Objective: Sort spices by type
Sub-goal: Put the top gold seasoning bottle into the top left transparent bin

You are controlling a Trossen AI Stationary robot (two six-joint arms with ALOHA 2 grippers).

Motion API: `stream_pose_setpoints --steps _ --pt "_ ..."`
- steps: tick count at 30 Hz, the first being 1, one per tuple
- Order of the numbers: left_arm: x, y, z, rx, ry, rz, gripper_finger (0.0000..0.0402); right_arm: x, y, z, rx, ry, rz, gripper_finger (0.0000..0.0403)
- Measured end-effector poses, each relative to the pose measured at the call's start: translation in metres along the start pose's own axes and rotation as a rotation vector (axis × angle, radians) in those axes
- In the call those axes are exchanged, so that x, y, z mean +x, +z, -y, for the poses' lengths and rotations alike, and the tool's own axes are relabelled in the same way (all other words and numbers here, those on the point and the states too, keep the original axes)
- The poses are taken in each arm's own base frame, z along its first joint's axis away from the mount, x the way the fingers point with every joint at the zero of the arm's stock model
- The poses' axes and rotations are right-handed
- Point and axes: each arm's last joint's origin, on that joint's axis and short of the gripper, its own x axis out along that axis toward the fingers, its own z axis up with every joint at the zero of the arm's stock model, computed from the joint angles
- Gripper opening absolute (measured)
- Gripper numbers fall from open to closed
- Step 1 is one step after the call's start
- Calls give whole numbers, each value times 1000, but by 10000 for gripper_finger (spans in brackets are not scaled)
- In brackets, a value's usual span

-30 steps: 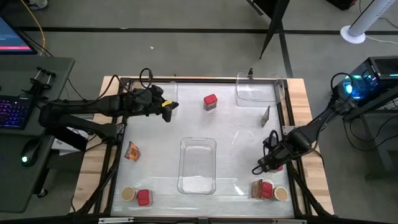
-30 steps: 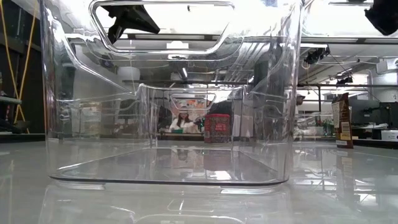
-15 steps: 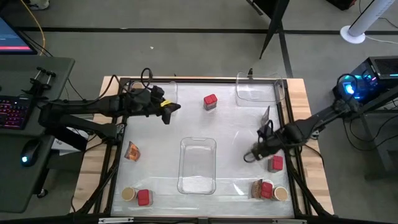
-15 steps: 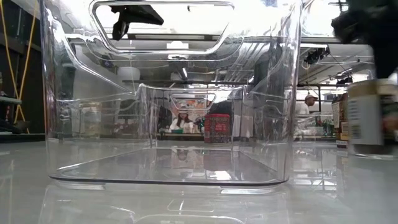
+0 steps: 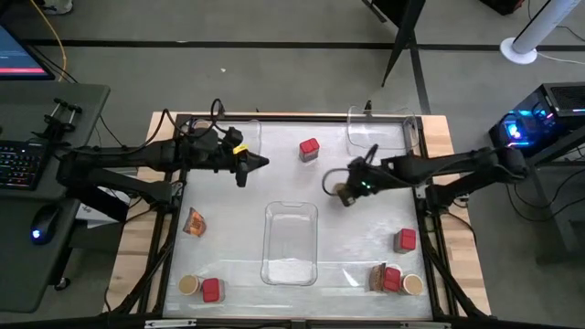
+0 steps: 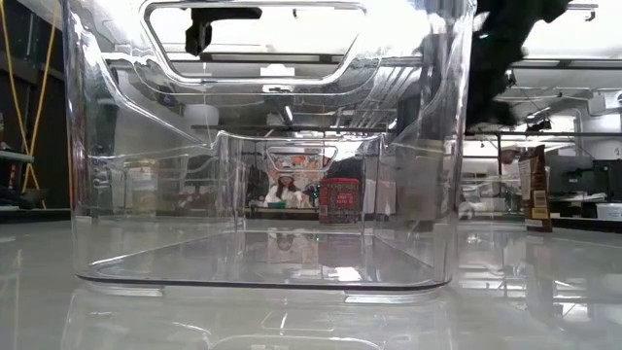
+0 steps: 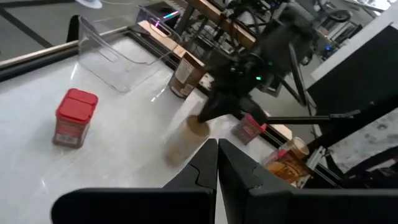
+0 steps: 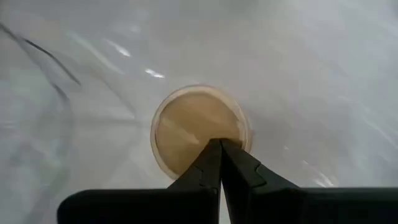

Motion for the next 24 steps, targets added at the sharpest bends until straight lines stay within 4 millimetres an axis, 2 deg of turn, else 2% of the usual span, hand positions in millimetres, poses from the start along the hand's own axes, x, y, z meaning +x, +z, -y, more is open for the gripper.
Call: stream_pose_setpoints --steps 6,11,18,24 --pt "0 -1 1 0 -7 -4 0 38 27 -13 -24 135 103 0" --pt "0 -1 2 3 -10 -6 0 63 50 -16 21 220 225 0" --pt "0 -1 2 5 -9 -6 0 87 79 -22 57 293 321 0" --pt "0 -1 2 47 -8 -4 0 102 113 -50 -50 338 314 0"
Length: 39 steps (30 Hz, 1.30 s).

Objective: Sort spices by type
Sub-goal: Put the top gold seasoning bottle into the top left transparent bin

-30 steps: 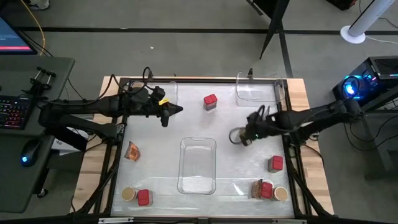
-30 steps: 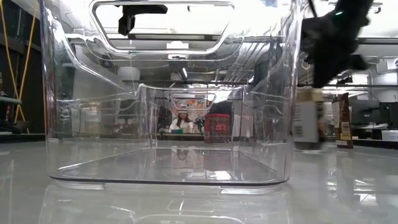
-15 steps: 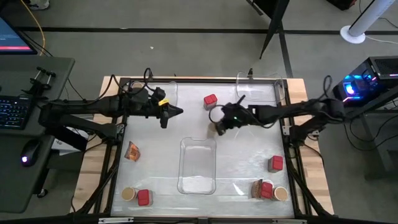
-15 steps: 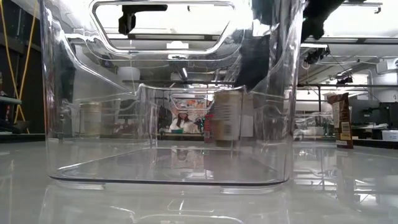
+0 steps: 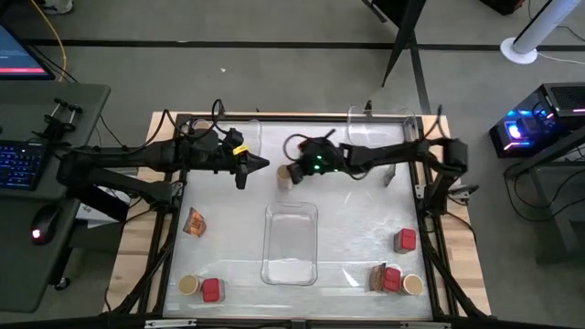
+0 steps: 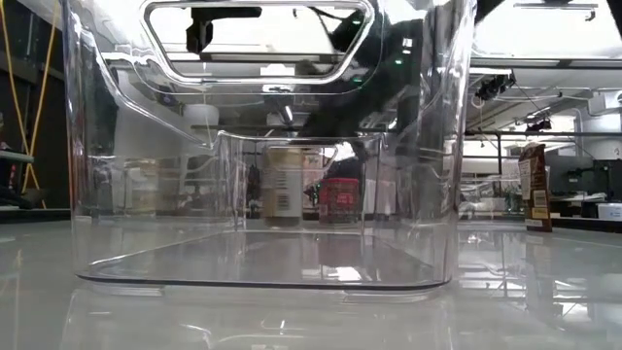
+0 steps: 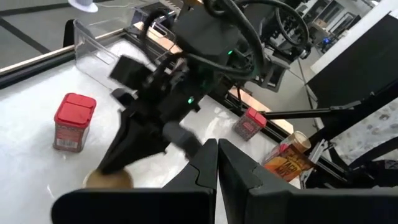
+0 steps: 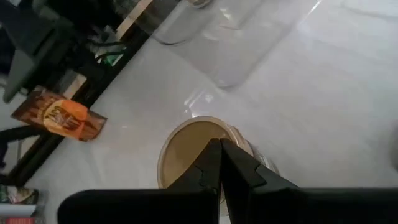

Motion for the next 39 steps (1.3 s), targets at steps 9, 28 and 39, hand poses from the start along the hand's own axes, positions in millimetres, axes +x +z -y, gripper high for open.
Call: stream_pose_setpoints --steps 9,28,39 --pt "0 0 0 53 1 -3 0 1 48 -38 -193 101 -6 0" --pt "42 39 14 470 -54 -255 220 -234 92 -30 -263 -274 47 0" --pt "134 26 -27 592 254 -738 347 -293 74 -26 -141 -300 70 0"
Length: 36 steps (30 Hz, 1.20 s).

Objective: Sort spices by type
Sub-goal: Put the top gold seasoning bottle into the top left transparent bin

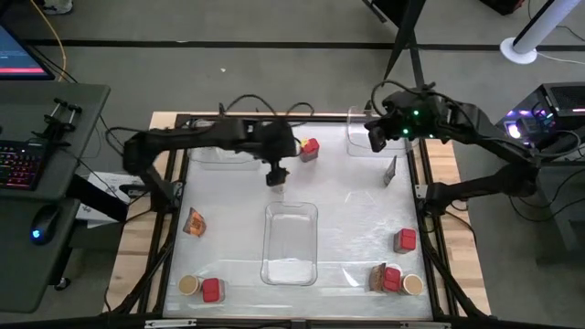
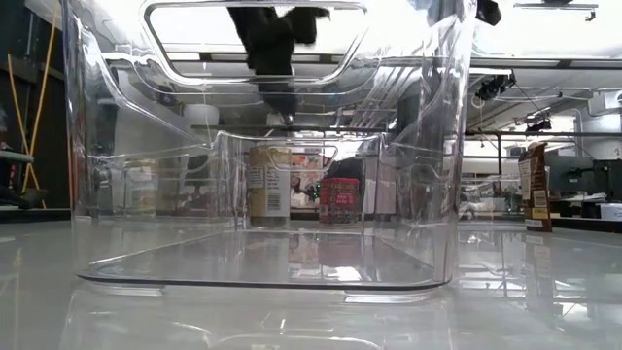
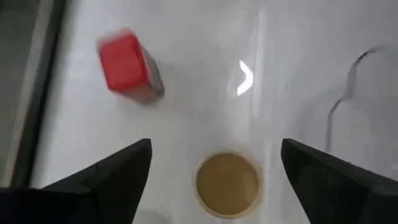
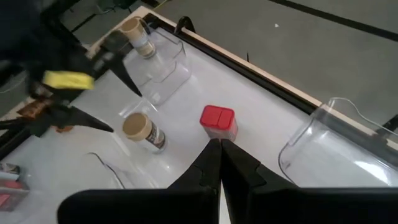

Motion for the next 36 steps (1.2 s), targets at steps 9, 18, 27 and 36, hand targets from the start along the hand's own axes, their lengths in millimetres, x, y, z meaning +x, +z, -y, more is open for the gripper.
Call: stream_pose_setpoints --steps 9,18,27,36 --pt "36 -5 1 -13 -41 -168 349 9 0 -1 -15 -22 -32 0" --pt "39 -10 0 -58 -44 -218 349 26 0 -4 -34 -46 -83 0" --pt "51 -11 2 -63 -91 -237 349 33 -1 -5 -48 -53 -114 0" --pt "78 -16 0 -70 -93 -321 349 33 -1 -5 -49 -50 -116 0"
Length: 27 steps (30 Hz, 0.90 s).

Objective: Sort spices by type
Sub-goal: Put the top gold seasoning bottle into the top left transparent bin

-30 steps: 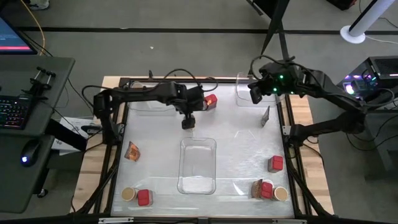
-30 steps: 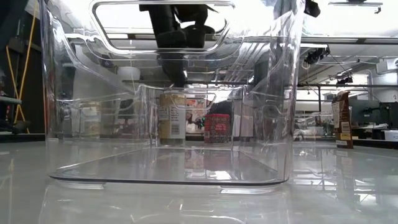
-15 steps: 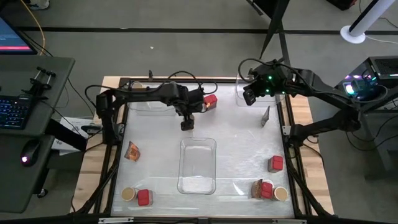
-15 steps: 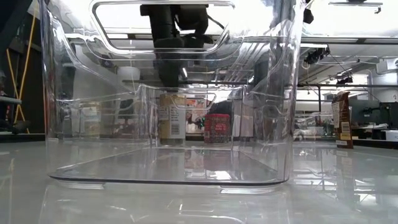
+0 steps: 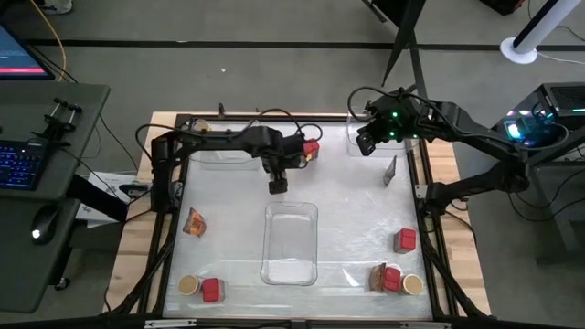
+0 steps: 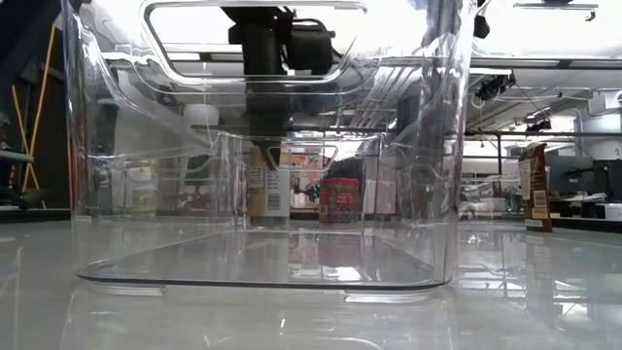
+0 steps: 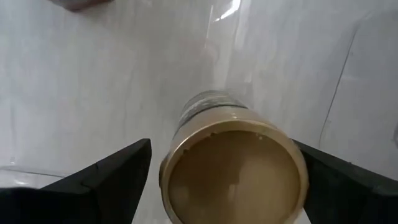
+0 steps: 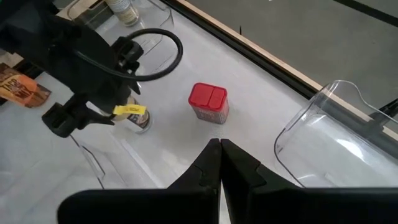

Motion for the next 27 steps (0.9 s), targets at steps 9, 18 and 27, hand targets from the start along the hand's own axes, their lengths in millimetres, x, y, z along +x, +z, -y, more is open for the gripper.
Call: stream_pose_setpoints --steps 9,18,27 --pt "4 1 -1 -40 8 -7 293 0 0 0 -7 2 -3 0" --pt "-31 1 -5 -84 25 50 240 0 0 0 -21 1 -2 0" --pt "-155 -59 -38 -377 273 359 240 0 0 0 -25 -1 -1 0"
